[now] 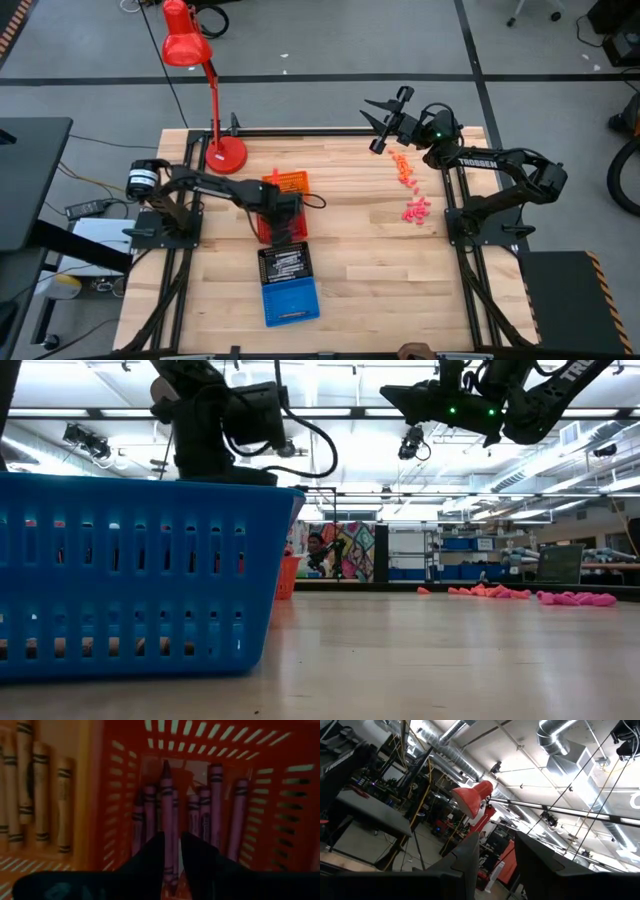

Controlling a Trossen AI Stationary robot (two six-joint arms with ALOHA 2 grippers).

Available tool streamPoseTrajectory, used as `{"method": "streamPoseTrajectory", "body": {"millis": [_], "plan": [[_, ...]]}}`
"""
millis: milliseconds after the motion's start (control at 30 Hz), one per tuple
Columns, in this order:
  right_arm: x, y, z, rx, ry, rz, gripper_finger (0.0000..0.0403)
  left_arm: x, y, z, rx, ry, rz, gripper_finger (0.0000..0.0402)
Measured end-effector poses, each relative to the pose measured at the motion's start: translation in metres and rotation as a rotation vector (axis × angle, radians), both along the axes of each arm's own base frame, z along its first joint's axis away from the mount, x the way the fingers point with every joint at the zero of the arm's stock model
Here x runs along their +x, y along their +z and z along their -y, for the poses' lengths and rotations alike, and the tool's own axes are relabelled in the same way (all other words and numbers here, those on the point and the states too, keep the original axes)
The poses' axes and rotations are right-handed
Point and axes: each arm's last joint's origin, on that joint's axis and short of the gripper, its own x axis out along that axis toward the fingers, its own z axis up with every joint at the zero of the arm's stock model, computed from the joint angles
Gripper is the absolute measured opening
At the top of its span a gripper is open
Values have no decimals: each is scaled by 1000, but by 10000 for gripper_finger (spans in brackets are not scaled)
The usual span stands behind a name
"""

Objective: Sort crayons
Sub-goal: Put the brown crayon into the blue basket

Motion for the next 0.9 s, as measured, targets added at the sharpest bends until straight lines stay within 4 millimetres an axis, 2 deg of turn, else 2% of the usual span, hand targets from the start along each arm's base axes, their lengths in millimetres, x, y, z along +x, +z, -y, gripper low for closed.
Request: {"method": "streamPoseTrajectory", "body": {"millis": [133, 267, 533, 700, 900], "plan": [[0, 0, 0, 0, 0, 0, 129, 1, 11, -1, 3, -1, 40, 73], [0, 0, 0, 0, 0, -1, 129, 0, 10, -1, 8, 0, 33, 69], [0, 0, 0, 1, 0, -2, 129, -10, -8, -2, 54, 19, -29, 63], [0, 0, 0, 0, 4, -4, 129, -12, -11, -3, 78, 43, -37, 63], [0, 0, 0, -6, 18, -8, 129, -12, -12, 7, 58, -49, -42, 63]]}}
